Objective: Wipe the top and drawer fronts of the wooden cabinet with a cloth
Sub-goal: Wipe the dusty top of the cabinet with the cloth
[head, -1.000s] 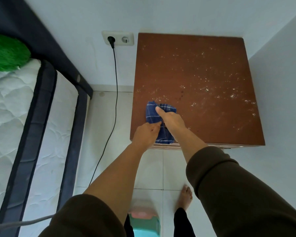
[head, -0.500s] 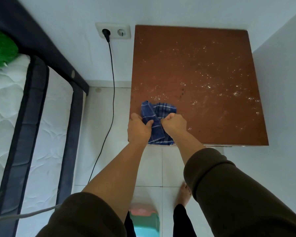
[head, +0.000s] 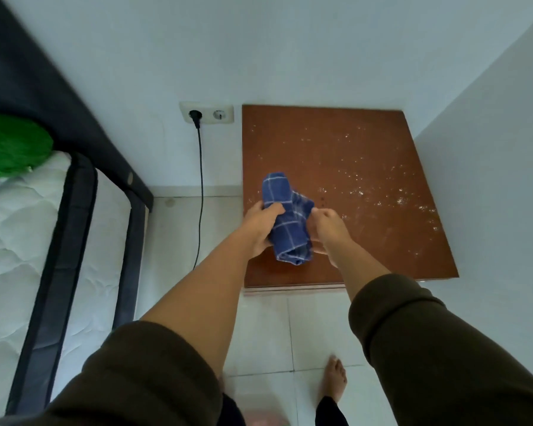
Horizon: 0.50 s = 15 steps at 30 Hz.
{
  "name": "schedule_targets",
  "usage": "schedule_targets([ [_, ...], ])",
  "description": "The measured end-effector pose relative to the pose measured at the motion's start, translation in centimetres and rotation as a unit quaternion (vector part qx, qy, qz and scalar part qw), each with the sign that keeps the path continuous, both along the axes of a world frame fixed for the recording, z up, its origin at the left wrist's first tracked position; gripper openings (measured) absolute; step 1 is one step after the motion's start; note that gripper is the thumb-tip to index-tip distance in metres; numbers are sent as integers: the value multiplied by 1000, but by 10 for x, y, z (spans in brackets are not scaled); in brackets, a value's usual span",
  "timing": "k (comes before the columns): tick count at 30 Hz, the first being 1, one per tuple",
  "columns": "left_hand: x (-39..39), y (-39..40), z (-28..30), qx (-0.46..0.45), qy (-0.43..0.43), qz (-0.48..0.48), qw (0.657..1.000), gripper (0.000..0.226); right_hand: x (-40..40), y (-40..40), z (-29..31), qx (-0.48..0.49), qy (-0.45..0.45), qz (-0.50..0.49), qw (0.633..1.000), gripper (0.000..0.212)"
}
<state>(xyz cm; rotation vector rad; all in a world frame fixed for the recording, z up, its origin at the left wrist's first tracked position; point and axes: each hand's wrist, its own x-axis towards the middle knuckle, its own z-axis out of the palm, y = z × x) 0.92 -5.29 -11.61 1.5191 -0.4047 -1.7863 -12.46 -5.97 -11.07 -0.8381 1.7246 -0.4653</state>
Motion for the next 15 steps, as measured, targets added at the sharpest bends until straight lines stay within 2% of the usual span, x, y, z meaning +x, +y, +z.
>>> schedule_targets([
  [1, 8, -7, 11, -8, 18, 10, 1000, 30, 3, -3, 6, -46, 27, 13, 998, 32],
  [3, 23, -21, 31, -27, 21, 12, 999, 39, 8, -9, 20, -170, 151, 106, 968, 62],
  [5, 36, -35, 51, -46, -3, -15, 999, 39, 16, -16, 36, -287, 300, 214, 884, 85],
  [7, 46, -51, 64, -56, -15, -42, 997, 34, 23, -29, 52, -357, 384, 283, 803, 95],
  [10, 54, -73, 78, -59, -7, -62, 996, 21, 25, -62, 62, -388, 420, 381, 726, 105],
  [12, 55, -94, 79, -57, 19, -63, 996, 25, 26, -91, 62, -414, 417, 433, 683, 108],
  [13, 56, -105, 78, -55, 42, -57, 996, 30, 27, -105, 61, -438, 411, 444, 665, 103],
  [15, 58, -126, 77, -55, 85, -36, 994, 39, 32, -136, 59, -493, 390, 451, 634, 81],
])
